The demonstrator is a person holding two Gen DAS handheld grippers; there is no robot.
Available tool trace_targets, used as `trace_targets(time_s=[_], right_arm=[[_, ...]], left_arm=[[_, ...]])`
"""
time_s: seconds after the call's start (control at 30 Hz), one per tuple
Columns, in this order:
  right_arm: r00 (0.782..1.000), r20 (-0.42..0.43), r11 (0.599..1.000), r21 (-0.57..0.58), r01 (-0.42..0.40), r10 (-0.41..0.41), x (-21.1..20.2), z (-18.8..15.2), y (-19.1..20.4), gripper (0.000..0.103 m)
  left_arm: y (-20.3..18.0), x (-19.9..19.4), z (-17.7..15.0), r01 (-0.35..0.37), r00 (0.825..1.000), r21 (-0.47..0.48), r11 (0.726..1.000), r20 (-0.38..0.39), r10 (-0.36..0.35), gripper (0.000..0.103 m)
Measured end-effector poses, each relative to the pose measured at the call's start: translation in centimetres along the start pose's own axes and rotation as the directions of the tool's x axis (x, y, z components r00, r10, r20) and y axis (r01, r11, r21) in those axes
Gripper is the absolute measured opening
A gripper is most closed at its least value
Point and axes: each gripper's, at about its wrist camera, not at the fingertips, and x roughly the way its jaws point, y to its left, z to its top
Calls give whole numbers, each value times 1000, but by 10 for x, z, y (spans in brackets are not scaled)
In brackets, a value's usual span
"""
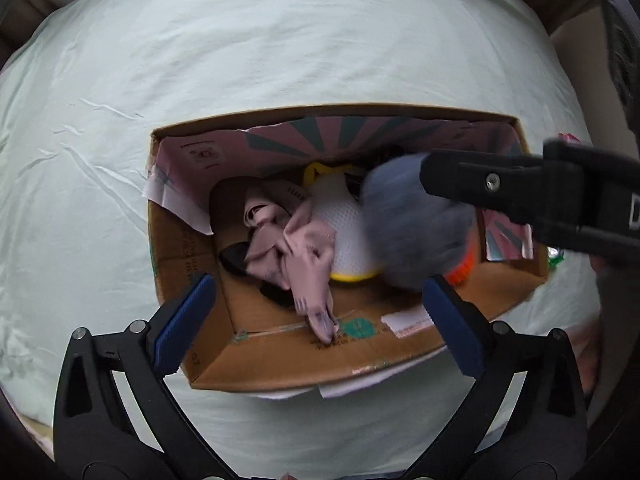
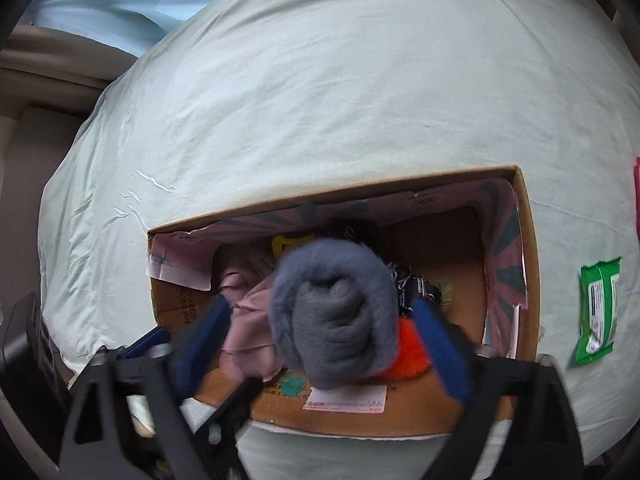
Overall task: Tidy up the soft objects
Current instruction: 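Open both tools to drop the pink sock and grey sock into the box, then move both tools toward the green wipes pack and pink pouch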
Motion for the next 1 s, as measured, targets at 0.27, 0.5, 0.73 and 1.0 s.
trace_targets(time_s=[0.27,0.5,0.73,1.0], right_arm=[[999,44,1000,-16,10,-9,-18,-10,-9,102],[994,109,997,-71,36,-28,-45,-20,1,102],[985,170,990,-127,65,-43,-79,-39,22,102],[954,289,974,-179,138,-82,-136,-76,50,102]], left_arm=[[4,-15,-9,-33,999,15,999,15,33,103],[10,-43,-15,-59,996,28,998,71,57,103],[13,-87,-34,-82,985,32,996,156,76,103],[22,-149,-62,-95,961,-17,995,259,96,103]])
